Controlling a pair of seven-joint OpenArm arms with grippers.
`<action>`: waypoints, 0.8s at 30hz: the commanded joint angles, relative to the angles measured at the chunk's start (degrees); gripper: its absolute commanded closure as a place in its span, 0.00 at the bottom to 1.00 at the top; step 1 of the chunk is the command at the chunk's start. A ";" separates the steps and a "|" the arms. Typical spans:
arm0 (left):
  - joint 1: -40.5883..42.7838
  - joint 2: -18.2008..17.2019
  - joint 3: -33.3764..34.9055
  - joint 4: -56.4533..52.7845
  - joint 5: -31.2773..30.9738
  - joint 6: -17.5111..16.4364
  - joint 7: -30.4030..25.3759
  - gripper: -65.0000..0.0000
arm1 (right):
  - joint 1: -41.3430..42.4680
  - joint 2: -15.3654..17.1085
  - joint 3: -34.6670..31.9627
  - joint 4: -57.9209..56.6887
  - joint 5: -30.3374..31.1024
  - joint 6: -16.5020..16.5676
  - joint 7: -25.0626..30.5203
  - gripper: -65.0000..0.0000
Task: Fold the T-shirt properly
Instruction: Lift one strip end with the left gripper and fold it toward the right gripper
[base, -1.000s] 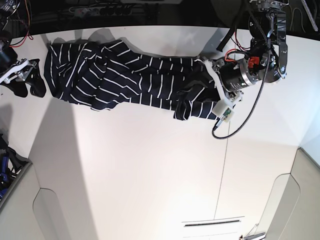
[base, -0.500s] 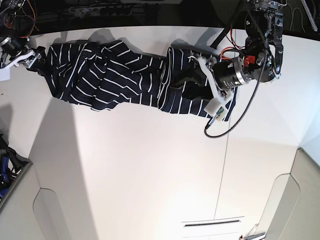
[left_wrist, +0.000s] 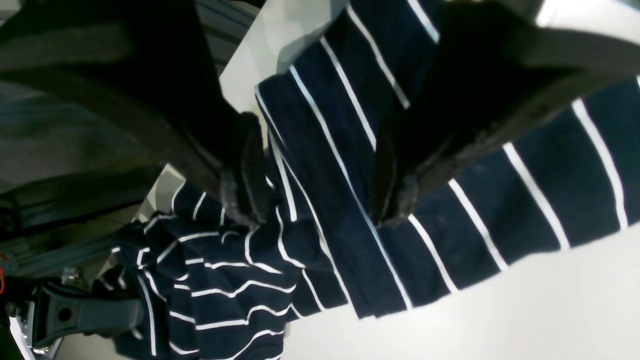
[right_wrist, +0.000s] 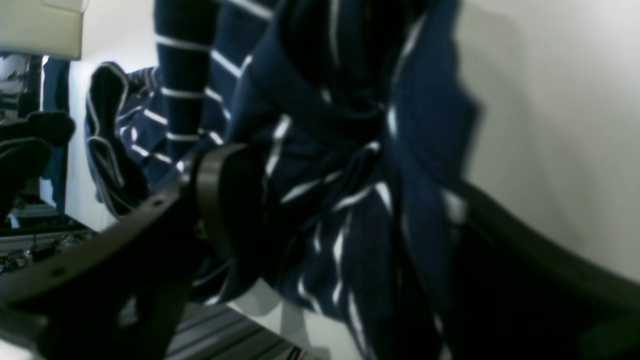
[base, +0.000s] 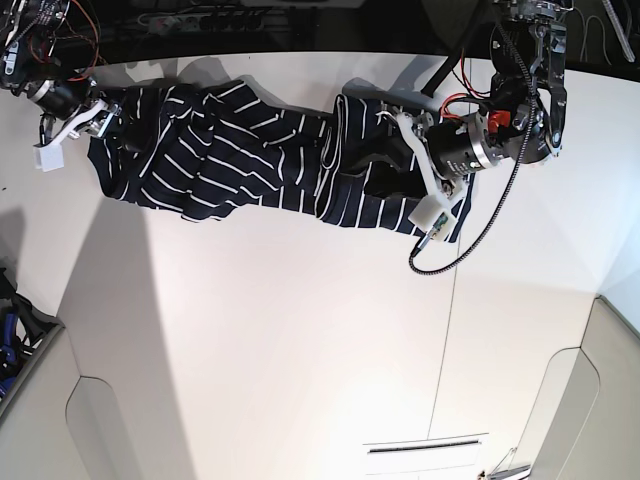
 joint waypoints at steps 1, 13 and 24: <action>-0.31 -0.15 -0.11 0.76 -1.29 -0.22 -1.03 0.45 | 0.13 0.79 0.04 0.81 0.39 0.37 0.72 0.34; -0.50 -0.17 -0.11 0.79 -1.31 -0.24 -1.27 0.45 | 0.15 0.81 0.00 0.81 -0.28 0.39 2.93 0.48; -0.81 -0.20 -2.58 0.85 -1.29 -0.26 -1.46 0.45 | 2.19 1.09 1.60 1.01 -0.87 0.33 3.89 1.00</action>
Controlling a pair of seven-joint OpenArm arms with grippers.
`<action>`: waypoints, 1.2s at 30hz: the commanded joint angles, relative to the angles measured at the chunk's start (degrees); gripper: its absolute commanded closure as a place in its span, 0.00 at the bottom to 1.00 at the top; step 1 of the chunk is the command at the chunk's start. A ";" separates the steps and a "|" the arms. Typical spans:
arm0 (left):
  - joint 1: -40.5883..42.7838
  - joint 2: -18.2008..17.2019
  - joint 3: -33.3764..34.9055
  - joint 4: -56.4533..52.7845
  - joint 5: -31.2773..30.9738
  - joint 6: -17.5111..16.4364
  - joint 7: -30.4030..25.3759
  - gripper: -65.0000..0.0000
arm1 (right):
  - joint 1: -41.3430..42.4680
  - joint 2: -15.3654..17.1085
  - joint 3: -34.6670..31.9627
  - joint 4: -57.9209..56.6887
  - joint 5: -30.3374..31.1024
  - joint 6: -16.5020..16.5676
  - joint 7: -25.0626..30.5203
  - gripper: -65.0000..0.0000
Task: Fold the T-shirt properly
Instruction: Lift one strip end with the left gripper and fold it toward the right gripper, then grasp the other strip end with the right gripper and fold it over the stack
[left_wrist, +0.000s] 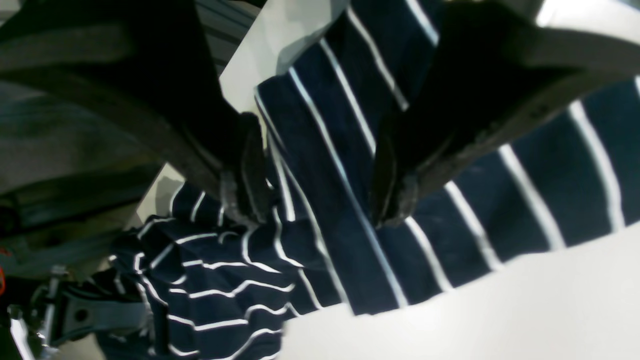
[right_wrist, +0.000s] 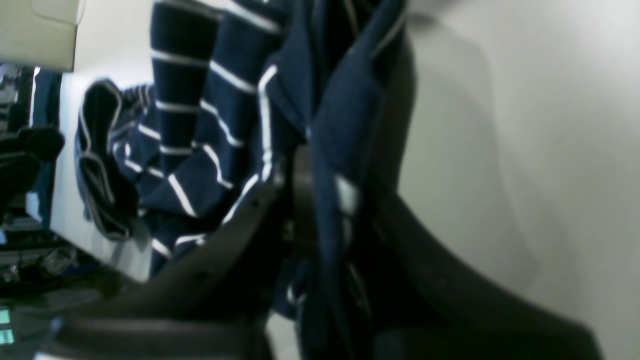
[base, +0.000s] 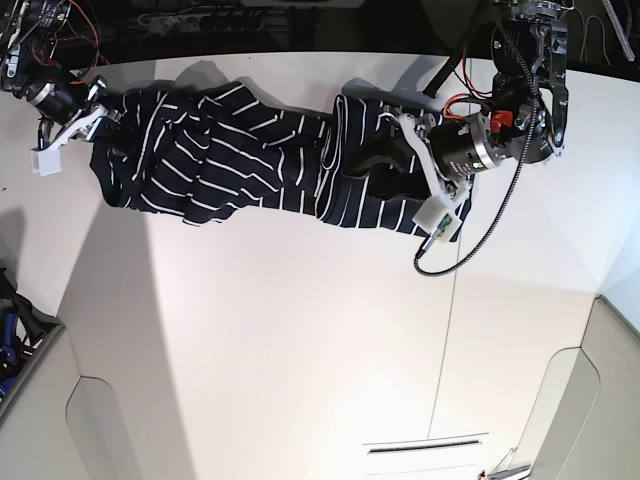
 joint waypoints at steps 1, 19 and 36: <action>-0.59 -0.24 -1.40 0.85 -1.25 -0.24 -1.25 0.45 | 1.11 1.29 1.38 1.07 1.31 0.28 1.31 1.00; 1.03 -0.20 -15.28 0.74 -1.20 -0.22 0.02 0.45 | 7.26 10.73 8.11 4.46 2.60 0.17 -0.72 1.00; 2.67 -0.20 0.04 -9.09 4.11 1.92 -5.73 0.45 | 12.72 -4.46 -9.18 25.20 1.36 0.02 -4.72 1.00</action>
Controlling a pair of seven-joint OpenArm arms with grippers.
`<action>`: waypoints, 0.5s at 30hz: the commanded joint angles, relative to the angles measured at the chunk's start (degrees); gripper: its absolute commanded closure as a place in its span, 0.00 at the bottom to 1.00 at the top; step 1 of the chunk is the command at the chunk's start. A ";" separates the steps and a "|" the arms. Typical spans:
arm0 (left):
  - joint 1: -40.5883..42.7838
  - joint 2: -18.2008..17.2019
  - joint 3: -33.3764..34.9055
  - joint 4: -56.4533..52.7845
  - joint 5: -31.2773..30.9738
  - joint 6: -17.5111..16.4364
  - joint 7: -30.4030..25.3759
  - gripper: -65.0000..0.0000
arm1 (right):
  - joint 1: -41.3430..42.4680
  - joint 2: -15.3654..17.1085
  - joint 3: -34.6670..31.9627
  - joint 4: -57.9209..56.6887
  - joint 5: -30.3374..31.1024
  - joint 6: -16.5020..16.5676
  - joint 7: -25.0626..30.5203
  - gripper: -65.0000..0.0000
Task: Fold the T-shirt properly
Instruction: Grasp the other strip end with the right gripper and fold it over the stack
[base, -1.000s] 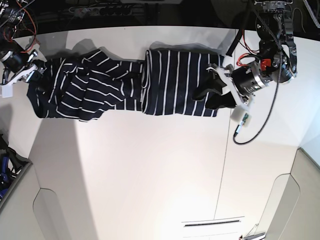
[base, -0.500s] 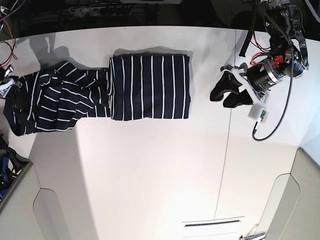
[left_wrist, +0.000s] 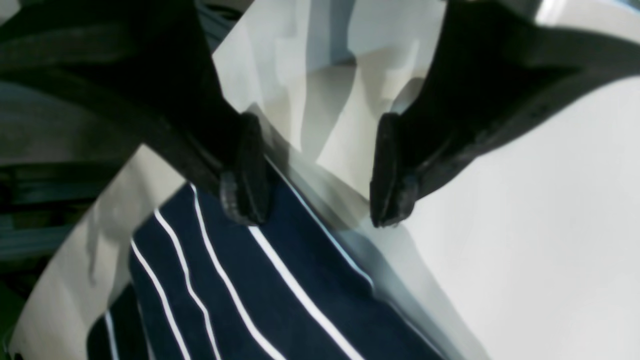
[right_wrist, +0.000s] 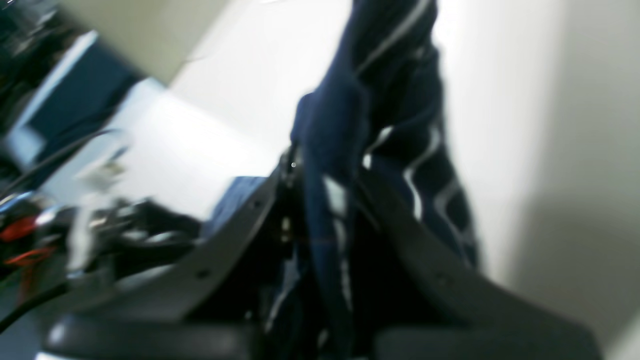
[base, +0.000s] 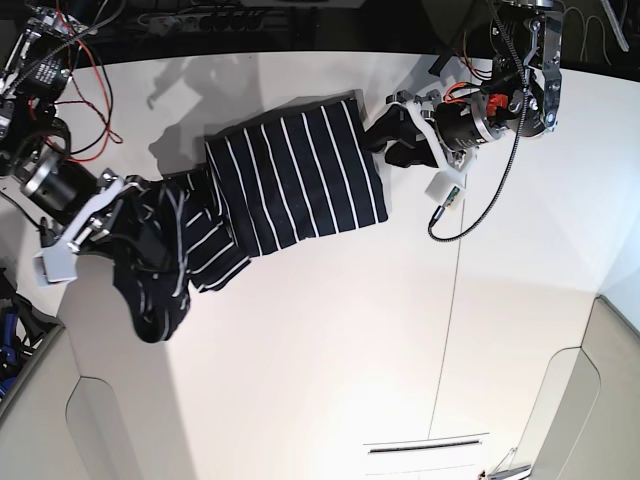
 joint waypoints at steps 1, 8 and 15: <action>-0.61 -0.48 0.11 0.90 -0.17 0.04 -0.87 0.45 | 0.61 -0.68 -1.62 0.98 0.28 0.22 1.44 1.00; -0.63 -0.50 0.15 0.90 0.66 0.04 -0.87 0.45 | 0.59 -6.38 -14.23 0.57 -6.82 0.22 1.75 1.00; -0.63 -0.50 0.13 0.90 0.68 0.04 -0.87 0.45 | 0.61 -7.02 -23.80 -4.24 -12.09 0.20 3.65 1.00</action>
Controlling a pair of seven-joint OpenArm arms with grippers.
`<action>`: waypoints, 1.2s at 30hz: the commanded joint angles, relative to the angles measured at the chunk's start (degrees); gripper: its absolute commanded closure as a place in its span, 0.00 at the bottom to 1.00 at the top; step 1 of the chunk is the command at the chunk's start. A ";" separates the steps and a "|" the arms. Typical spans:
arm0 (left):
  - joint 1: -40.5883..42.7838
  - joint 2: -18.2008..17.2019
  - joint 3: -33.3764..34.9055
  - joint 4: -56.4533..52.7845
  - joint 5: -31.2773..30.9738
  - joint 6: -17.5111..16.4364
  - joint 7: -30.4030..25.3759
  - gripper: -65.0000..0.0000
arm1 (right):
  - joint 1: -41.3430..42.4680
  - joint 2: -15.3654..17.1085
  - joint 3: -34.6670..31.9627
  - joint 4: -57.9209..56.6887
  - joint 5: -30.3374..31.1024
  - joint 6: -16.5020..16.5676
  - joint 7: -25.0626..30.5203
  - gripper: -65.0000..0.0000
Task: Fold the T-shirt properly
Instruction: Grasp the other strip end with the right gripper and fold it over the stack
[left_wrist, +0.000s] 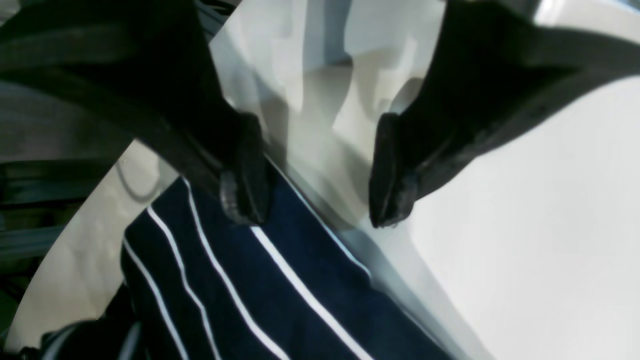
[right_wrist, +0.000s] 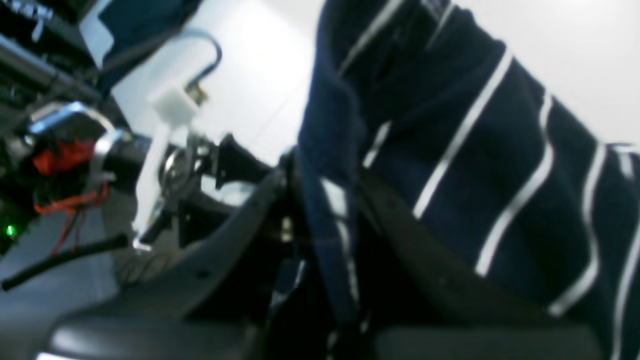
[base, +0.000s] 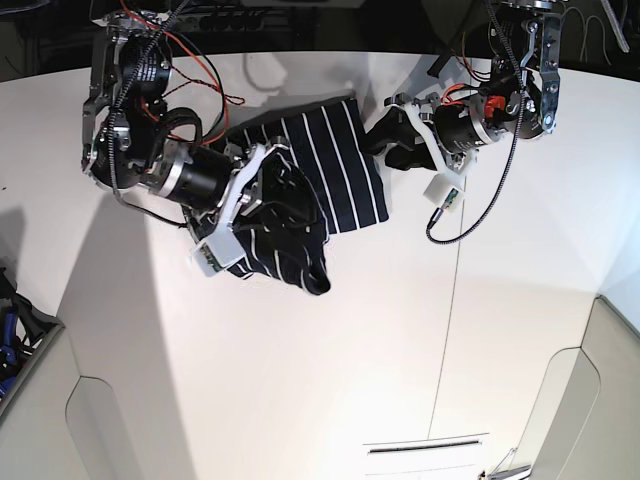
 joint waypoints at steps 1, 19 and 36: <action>-0.35 -0.48 -0.09 0.87 -0.37 0.04 -0.61 0.45 | 0.74 -0.13 -1.16 -0.11 1.33 0.20 1.66 1.00; -0.61 -0.50 -15.19 2.38 -7.19 -2.45 4.42 0.45 | 0.96 0.02 -11.37 -2.69 1.16 0.20 5.20 0.47; -0.13 -0.46 -16.96 20.55 -15.82 -3.77 7.82 0.64 | 9.79 0.35 7.61 -5.01 -8.68 -0.48 11.06 1.00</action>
